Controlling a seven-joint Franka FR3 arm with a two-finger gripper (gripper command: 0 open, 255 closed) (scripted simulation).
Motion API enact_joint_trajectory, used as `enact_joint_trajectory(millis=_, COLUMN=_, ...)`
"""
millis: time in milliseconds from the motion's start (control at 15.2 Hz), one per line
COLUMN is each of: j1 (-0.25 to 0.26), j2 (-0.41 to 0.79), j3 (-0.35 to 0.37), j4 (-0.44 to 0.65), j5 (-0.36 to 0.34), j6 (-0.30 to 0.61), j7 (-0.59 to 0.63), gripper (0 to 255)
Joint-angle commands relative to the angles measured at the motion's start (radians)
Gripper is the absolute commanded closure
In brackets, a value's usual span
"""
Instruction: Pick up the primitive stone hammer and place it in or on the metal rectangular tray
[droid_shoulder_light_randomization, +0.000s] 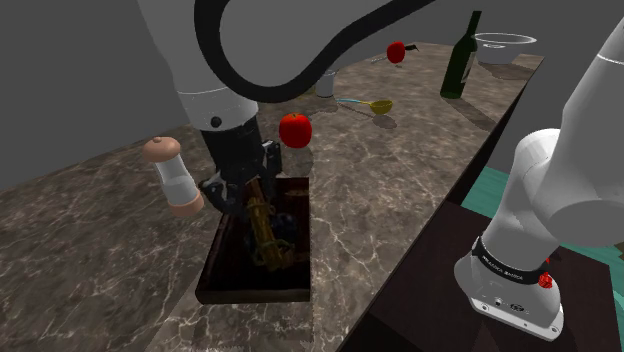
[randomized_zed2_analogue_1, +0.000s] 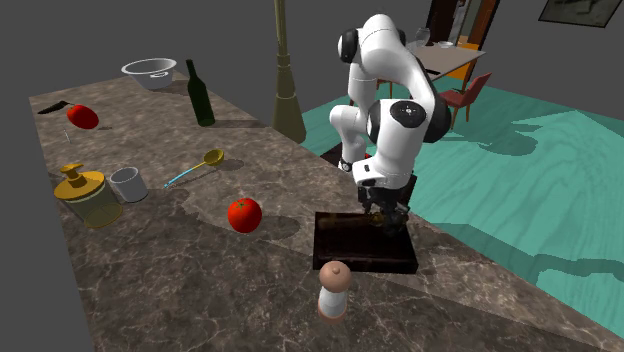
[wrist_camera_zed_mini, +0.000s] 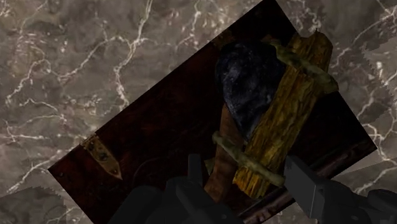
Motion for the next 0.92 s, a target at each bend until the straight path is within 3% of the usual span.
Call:
enact_joint_trajectory(millis=0, j1=0.002, j2=0.006, j3=0.002, j4=-0.024, j5=-0.001, j6=0.025, j7=0.001, gripper=255)
enact_joint_trajectory(millis=660, j1=0.002, j2=0.015, j3=0.002, j4=-0.045, j5=-0.004, j6=0.054, j7=0.003, gripper=255)
enact_joint_trajectory(millis=726, j1=0.002, j2=0.015, j3=0.002, j4=-0.045, j5=-0.004, j6=0.054, j7=0.003, gripper=0)
enact_joint_trajectory(millis=858, j1=0.002, j2=0.015, j3=0.002, j4=-0.045, j5=-0.004, j6=0.054, j7=0.003, gripper=0)
